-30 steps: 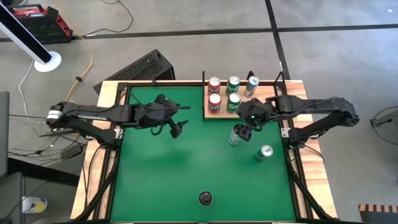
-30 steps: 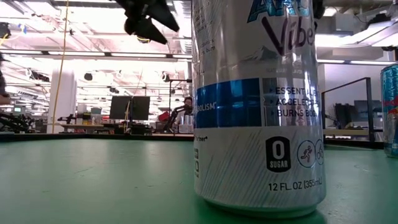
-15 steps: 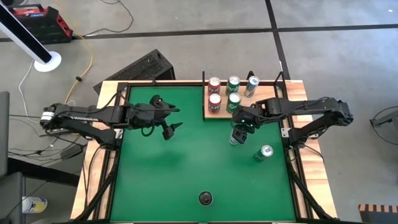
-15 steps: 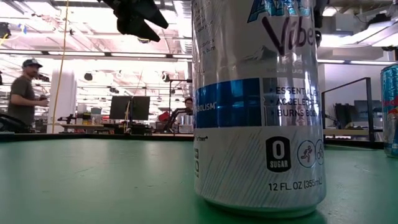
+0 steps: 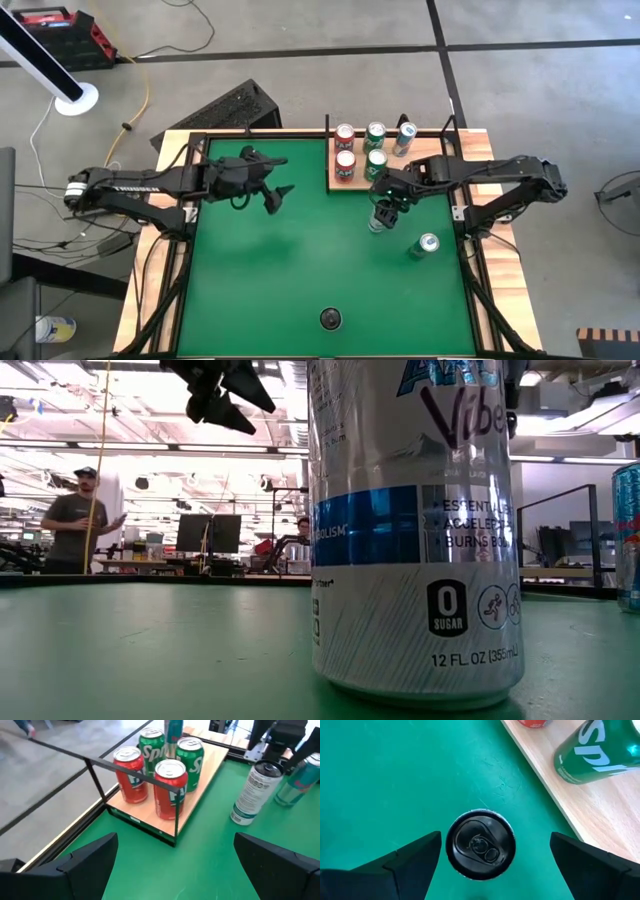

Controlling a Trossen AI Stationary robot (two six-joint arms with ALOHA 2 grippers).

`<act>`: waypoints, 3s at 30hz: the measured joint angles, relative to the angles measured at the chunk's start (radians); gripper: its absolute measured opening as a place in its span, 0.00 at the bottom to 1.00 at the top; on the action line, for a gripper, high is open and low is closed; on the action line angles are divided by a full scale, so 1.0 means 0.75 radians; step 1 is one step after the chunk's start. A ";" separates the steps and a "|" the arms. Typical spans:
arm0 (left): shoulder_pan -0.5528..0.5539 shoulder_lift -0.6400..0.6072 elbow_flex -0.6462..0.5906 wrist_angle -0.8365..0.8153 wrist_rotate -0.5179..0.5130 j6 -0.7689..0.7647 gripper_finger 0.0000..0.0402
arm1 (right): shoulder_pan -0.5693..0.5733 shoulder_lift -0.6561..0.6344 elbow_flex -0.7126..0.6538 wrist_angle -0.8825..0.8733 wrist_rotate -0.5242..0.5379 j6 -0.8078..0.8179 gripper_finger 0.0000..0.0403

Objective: Place canned beverage on shelf
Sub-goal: Put the top white soda can on the shelf

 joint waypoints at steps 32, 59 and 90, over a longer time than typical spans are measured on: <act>0.032 0.001 0.001 -0.007 -0.078 -0.153 0.96 | 0.018 0.156 0.000 -0.061 -0.035 -0.204 0.78; 0.032 0.002 0.001 -0.002 -0.137 -0.197 0.96 | -0.550 -0.312 -0.001 -0.446 0.040 -0.622 0.69; 0.049 0.002 0.001 -0.002 -0.178 -0.279 0.96 | -1.340 -0.111 0.025 -0.038 -0.123 -1.279 0.69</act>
